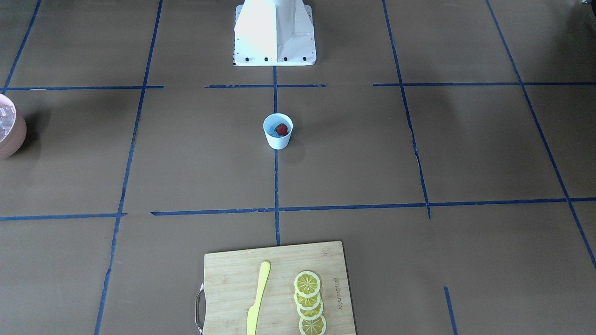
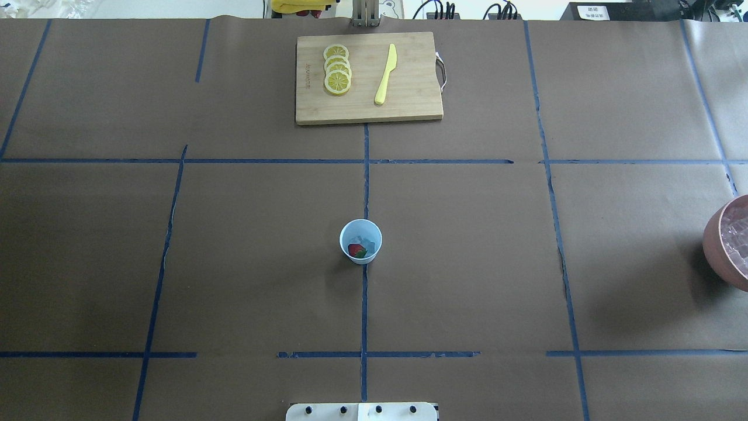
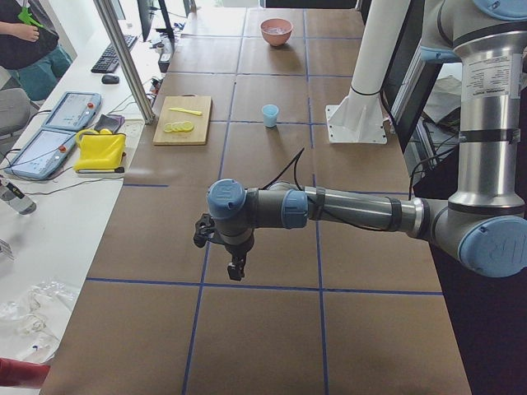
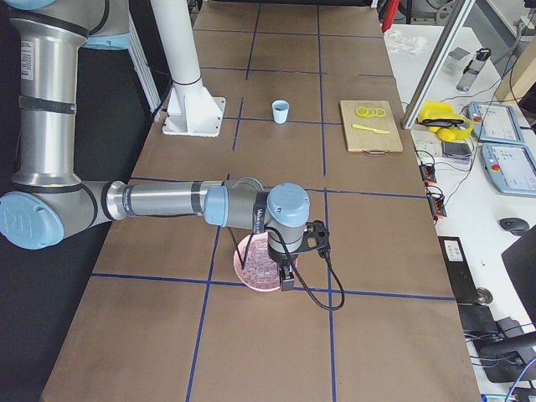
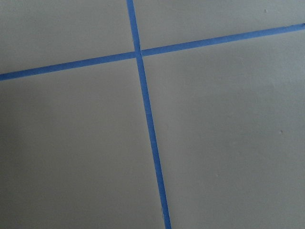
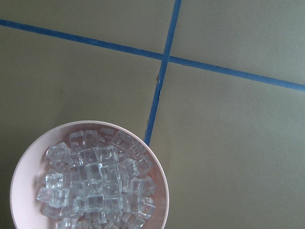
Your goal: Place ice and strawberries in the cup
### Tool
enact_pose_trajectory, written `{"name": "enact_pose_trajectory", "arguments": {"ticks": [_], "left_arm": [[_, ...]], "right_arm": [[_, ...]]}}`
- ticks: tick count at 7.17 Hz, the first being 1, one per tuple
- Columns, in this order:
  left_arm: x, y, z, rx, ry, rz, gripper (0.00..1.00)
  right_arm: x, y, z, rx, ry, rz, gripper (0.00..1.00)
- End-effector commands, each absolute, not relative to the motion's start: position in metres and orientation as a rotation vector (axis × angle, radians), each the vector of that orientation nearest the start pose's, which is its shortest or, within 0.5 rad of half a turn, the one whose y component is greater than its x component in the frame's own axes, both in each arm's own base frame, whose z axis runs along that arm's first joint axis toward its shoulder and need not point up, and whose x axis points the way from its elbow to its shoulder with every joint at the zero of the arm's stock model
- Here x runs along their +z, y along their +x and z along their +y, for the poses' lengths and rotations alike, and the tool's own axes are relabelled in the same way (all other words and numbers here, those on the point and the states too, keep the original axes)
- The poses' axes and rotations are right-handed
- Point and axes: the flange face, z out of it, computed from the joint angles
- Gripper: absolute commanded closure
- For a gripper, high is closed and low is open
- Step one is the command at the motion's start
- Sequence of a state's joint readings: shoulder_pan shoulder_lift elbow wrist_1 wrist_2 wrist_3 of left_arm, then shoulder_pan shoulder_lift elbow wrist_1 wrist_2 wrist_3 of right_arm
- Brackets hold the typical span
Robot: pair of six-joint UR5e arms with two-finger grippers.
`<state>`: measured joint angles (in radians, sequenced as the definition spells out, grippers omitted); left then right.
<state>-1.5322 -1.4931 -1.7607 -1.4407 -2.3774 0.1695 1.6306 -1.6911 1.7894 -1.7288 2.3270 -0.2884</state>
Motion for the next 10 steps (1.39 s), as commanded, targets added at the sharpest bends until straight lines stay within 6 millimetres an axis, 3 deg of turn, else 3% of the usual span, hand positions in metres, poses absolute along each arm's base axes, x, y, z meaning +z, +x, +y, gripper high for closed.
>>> {"name": "enact_pose_trajectory", "arguments": {"ticks": [1, 10], "left_arm": [[0.6115, -0.0469, -0.4574, 0.198, 0.044, 0.764, 0.0], [0.6154, -0.0484, -0.4571, 0.198, 0.036, 0.745, 0.0]], "right_arm": [[0.6229, 0.0909, -0.4309, -0.196, 0.078, -0.755, 0.01], [0.6223, 0.091, -0.4316, -0.195, 0.078, -0.754, 0.01]]}}
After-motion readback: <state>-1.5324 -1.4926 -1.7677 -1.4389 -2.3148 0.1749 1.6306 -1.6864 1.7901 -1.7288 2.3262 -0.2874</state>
